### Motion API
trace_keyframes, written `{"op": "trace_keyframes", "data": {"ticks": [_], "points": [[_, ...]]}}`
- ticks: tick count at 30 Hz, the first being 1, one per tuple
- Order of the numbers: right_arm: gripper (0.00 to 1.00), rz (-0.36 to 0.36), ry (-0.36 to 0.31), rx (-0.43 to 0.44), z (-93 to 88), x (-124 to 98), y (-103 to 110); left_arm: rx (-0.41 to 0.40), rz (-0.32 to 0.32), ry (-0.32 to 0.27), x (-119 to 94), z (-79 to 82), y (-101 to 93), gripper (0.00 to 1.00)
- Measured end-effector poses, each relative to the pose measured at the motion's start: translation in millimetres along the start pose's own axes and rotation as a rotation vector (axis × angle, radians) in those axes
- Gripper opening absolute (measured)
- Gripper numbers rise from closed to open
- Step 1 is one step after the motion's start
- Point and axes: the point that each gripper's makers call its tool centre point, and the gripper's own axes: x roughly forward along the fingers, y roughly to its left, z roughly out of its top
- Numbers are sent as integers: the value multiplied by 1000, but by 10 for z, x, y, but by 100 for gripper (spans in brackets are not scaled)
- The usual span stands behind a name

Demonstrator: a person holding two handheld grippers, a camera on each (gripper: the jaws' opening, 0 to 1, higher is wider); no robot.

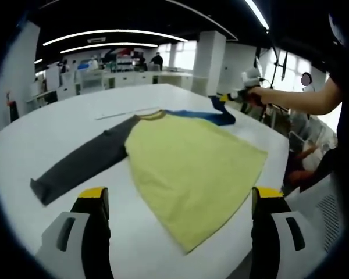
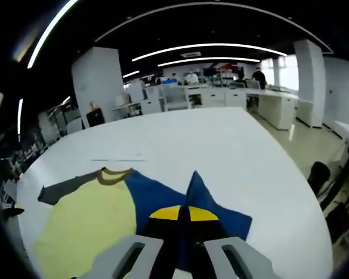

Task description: Fold the garment on the visible template until the final outline fits inside the template.

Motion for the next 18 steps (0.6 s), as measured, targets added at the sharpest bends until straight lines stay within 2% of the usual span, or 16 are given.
{"op": "trace_keyframes", "data": {"ticks": [6,11,15,18], "points": [[0,25,0,3,49,104,104,-2,2,-1,-10,-11,-1,99],[0,50,-4,0,58,78,353,-1,2,1,-9,-21,0,99],[0,66,2,-12,88,186,402,1,5,2,-19,-29,5,99],[0,80,2,-12,91,186,514,1,9,3,-29,-31,9,99]]}}
